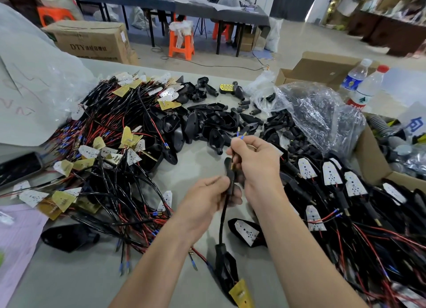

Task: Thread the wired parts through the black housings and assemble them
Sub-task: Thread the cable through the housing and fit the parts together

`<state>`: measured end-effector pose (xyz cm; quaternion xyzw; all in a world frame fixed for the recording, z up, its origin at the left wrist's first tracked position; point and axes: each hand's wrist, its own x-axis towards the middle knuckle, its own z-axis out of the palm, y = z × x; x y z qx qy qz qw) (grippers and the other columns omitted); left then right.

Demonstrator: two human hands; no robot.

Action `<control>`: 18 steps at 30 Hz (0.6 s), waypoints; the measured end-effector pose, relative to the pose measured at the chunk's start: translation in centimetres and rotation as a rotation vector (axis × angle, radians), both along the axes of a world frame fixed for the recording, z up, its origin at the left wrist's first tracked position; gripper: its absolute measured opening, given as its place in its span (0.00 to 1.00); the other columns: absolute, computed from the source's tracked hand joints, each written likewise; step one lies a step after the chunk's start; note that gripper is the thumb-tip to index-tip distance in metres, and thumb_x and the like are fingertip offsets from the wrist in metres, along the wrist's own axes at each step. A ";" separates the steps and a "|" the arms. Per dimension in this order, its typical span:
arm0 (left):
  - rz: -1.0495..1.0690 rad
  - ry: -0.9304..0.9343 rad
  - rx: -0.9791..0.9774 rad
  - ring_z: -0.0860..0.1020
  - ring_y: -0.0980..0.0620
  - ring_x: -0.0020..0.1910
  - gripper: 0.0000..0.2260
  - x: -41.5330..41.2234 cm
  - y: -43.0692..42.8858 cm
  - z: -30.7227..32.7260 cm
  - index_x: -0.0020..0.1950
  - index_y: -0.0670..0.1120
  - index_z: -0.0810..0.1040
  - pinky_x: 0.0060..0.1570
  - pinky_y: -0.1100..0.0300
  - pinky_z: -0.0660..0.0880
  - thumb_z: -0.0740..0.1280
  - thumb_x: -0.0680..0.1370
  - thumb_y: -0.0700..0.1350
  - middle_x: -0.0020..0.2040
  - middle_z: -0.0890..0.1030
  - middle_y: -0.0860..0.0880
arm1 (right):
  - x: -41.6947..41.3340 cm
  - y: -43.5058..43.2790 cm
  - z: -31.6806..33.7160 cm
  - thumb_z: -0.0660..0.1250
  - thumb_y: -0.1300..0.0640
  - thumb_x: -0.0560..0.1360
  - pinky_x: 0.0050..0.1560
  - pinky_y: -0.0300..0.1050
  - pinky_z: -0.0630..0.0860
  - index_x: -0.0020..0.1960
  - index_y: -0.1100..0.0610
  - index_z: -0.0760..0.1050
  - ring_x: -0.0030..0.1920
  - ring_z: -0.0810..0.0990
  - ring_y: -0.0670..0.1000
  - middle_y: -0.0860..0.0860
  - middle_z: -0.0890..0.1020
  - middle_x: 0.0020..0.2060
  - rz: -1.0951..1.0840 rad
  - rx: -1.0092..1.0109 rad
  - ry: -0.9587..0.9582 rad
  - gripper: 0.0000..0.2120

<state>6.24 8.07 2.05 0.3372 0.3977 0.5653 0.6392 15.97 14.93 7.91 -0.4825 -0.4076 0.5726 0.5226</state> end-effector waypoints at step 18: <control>-0.131 0.105 -0.156 0.84 0.46 0.45 0.12 0.1 -3.1 -1.4 0.50 0.47 0.88 0.50 0.55 0.81 0.64 0.83 0.42 0.47 0.86 0.41 | 4.5 6.7 3.1 0.70 0.67 0.78 0.29 0.34 0.72 0.40 0.59 0.77 0.26 0.74 0.45 0.53 0.82 0.28 -0.330 0.016 0.222 0.09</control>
